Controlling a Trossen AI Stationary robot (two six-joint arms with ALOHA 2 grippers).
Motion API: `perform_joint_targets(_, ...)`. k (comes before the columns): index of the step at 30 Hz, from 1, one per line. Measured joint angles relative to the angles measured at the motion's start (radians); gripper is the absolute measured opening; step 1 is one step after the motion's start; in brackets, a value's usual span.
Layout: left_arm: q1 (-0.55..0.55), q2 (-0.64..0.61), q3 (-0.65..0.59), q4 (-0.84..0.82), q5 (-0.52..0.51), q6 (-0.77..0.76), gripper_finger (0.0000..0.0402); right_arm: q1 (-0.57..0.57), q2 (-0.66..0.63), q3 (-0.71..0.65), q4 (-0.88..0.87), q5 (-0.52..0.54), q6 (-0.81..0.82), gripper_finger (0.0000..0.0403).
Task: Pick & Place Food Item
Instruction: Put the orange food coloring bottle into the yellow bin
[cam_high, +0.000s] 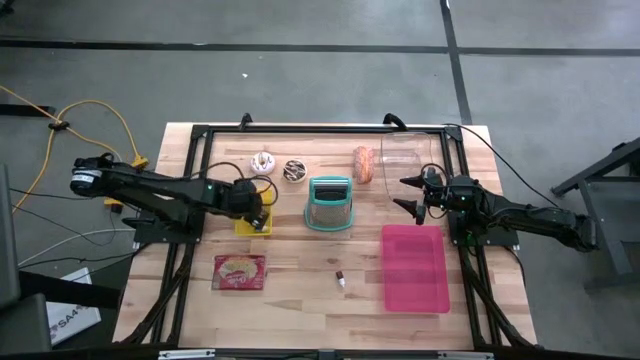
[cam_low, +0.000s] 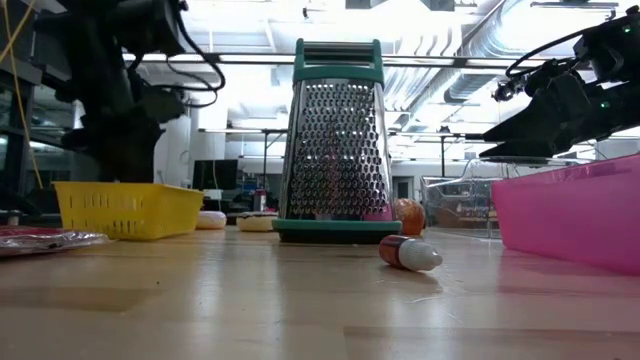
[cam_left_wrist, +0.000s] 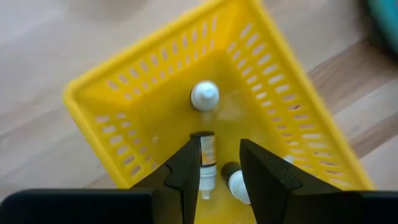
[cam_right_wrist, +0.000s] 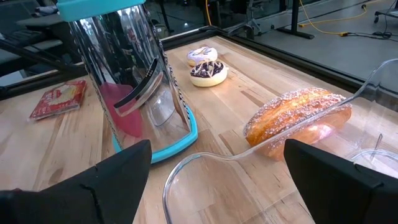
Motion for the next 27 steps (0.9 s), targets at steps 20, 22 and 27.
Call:
perform_joint_targets(20, 0.014, -0.071, 0.0, 0.036, -0.001, 0.12, 0.0109, 0.0, 0.0, 0.0, 0.0, 0.0, 0.0, 0.0357)
perform_joint_targets(22, 0.001, -0.071, 0.0, 0.068, 0.0, 0.146, 0.0109, 0.0, 0.0, 0.0, 0.0, 0.0, 0.0, 0.0357)
perform_joint_targets(27, -0.032, -0.071, 0.0, 0.153, 0.006, 0.205, 0.0109, 0.0, 0.0, 0.0, 0.0, 0.0, 0.0, 0.0357)
